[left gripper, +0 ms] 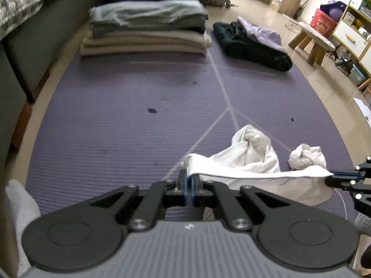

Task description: Fold clothes

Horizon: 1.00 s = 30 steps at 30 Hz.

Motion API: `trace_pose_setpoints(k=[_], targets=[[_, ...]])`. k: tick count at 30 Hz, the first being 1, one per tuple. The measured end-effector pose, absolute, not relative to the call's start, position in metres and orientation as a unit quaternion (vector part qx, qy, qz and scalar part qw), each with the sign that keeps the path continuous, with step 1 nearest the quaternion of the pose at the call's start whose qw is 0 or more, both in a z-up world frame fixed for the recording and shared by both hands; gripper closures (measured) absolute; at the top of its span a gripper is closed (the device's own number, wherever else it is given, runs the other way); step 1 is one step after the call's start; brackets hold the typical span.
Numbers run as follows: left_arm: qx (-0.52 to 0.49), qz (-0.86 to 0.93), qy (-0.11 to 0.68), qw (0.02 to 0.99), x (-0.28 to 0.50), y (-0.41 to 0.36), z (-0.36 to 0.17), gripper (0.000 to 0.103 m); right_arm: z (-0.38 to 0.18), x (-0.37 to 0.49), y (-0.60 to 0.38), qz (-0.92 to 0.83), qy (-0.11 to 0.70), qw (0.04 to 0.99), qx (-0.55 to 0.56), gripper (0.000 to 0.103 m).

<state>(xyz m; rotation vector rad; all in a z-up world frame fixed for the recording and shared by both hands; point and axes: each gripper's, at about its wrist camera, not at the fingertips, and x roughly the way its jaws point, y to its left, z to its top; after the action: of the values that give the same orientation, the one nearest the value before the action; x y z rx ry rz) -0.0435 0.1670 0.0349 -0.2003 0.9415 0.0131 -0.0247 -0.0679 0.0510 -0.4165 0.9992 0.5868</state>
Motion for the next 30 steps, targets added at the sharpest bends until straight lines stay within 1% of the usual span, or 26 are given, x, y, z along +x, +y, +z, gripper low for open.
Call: trace_pose_setpoints(k=[6,9,12,14,19,24,30], targets=[[-0.077,0.021,0.399,0.914,-0.032,0.165,0.064,0.1,0.065,-0.022,-0.072,0.289,0.518,0.796,-0.122,0.101],[-0.096,0.036,0.379,0.92,-0.021,0.176,0.08,0.099,0.074,-0.022,-0.064,0.309,0.523,0.787,-0.107,0.101],[-0.109,0.053,0.357,0.926,-0.013,0.186,0.093,0.099,0.092,-0.016,-0.053,0.316,0.486,0.806,-0.123,0.101],[-0.113,0.06,0.357,0.926,-0.011,0.189,0.096,0.099,0.106,-0.004,-0.05,0.296,0.456,0.829,-0.134,0.101],[-0.144,0.058,0.415,0.896,-0.006,0.196,0.074,0.099,0.124,0.035,-0.042,0.24,0.39,0.873,-0.17,0.101],[-0.16,0.031,0.473,0.866,-0.006,0.188,0.047,0.1,0.121,0.074,0.001,0.221,0.343,0.883,-0.23,0.101],[-0.189,0.049,0.492,0.848,-0.004,0.209,0.027,0.1,0.1,0.114,0.076,0.257,0.312,0.874,-0.271,0.101]])
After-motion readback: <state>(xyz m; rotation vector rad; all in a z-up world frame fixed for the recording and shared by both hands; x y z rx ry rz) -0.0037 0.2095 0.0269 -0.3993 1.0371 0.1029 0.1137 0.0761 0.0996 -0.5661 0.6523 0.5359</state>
